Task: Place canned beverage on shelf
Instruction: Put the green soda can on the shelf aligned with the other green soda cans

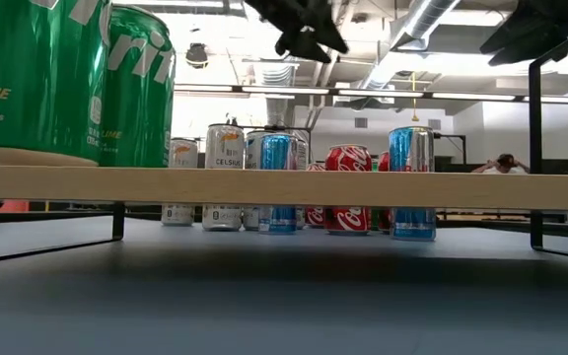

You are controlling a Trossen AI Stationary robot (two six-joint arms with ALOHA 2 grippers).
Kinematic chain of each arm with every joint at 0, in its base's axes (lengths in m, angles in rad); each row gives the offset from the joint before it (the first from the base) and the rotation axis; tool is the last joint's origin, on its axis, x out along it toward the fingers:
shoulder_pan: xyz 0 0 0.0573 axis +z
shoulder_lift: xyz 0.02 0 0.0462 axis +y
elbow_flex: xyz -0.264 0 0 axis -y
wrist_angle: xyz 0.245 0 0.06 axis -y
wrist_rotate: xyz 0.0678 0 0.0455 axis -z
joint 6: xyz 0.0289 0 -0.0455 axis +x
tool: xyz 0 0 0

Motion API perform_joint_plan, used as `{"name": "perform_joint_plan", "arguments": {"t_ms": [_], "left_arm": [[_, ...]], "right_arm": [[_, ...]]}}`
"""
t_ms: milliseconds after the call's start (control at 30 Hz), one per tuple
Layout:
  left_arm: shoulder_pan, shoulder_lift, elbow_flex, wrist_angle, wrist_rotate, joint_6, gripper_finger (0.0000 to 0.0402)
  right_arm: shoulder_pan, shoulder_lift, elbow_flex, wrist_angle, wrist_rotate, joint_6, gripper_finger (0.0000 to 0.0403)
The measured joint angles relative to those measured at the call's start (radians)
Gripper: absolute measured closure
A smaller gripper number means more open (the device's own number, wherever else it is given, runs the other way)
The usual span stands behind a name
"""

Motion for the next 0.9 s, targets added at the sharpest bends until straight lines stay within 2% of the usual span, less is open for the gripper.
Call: {"name": "perform_joint_plan", "arguments": {"t_ms": [67,133,200,367,500,567,633,900], "left_arm": [[0.023,0.037,0.027,-0.039,0.037,0.032,0.0103],[0.035,0.094,0.09,-0.014,0.066,0.062,0.0103],[0.047,0.152,0.157,-0.069,0.079,0.086,0.0103],[0.065,0.331,0.401,-0.161,0.045,0.161,0.0103],[0.086,0.46,0.607,-0.282,0.112,0.171,0.0103],[0.088,0.463,0.569,-0.242,0.112,0.181,0.0103],[0.093,0.468,0.551,-0.274,0.135,0.186,0.01],[0.088,0.499,0.551,-0.328,0.157,0.222,0.0073]], "right_arm": [[0.0,0.003,0.0,-0.004,0.002,0.012,0.0157],[-0.002,0.005,0.0,-0.006,0.017,0.014,0.0157],[-0.007,0.015,0.001,-0.004,0.024,0.014,0.0157],[-0.013,0.031,0.0,-0.009,0.027,0.013,0.0157],[-0.026,0.045,0.0,-0.009,0.024,0.012,0.0157],[-0.034,0.051,0.0,-0.009,0.024,0.01,0.0157],[-0.038,0.052,0.0,-0.009,0.023,0.009,0.0157],[-0.053,0.051,0.0,-0.014,0.023,0.001,0.0157]]}}
